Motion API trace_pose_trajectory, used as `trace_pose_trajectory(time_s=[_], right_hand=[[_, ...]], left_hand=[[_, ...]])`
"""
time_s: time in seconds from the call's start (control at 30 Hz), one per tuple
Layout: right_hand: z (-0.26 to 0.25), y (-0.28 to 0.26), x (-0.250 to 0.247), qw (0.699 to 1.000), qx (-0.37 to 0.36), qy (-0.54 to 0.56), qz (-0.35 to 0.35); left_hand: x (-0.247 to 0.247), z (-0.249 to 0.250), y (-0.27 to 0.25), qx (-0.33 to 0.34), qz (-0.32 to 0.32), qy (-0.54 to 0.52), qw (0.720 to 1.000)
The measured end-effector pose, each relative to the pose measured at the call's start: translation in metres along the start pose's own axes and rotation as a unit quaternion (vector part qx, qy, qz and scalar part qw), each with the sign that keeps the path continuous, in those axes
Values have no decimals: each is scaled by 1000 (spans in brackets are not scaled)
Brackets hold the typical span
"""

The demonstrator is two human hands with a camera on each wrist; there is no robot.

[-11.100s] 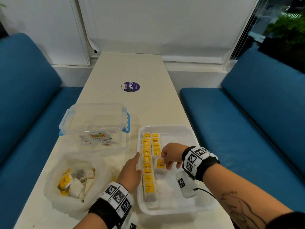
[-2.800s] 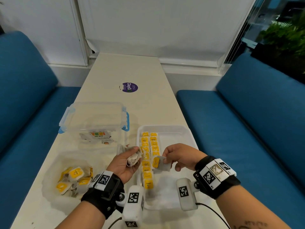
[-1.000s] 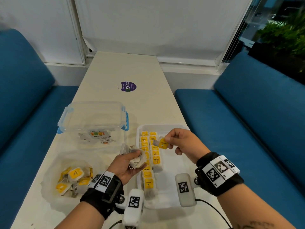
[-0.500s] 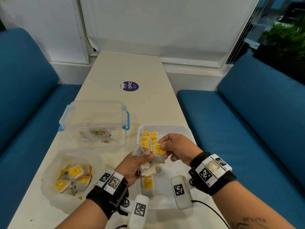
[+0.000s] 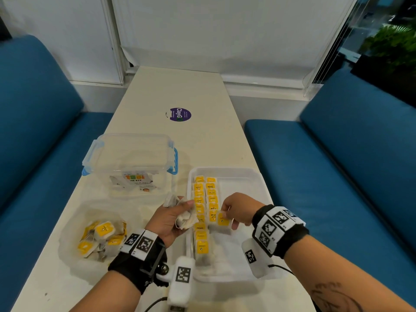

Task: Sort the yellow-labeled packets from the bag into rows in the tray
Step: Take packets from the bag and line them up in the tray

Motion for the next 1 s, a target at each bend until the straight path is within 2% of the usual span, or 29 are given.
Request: trace_pose_trajectory(time_s=[0.07, 0.17, 0.33, 0.43, 0.53, 0.67, 0.83, 0.93, 1.0], right_hand=[[-1, 10, 13, 998, 18, -49, -45], [-5, 23, 18, 993, 26, -104, -54], [-4, 40, 20, 993, 44, -88, -64], [7, 51, 30, 984, 99, -90, -118], [12, 58, 32, 979, 131, -82, -136], [9, 67, 28, 984, 111, -71, -118], [9, 71, 25, 984, 111, -112, -88], [1, 58, 3, 987, 85, -134, -12], [-9, 41, -19, 994, 35, -88, 61]], left_hand=[[-3, 2, 0, 4, -1, -8, 1000], [-6, 0, -2, 1, 2, -16, 1000], [-7, -2, -7, -4, 10, -16, 1000], [-9, -2, -9, -5, 17, -19, 1000], [-10, -1, -10, -5, 16, -15, 1000], [-9, -4, -10, -17, 23, -16, 999], [-7, -11, -8, -36, 18, -41, 998], [7, -10, -7, -36, -11, -57, 998], [9, -14, -7, -49, -6, -81, 996]])
Point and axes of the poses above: each hand's wrist, its own y-axis towards the middle knuckle, its own x-axis out of the palm, z = x × y, the point moved 10 cm from there along y, towards the middle knuckle, and after that the axes turned 14 degrees about -z, right-handed, at the moved point
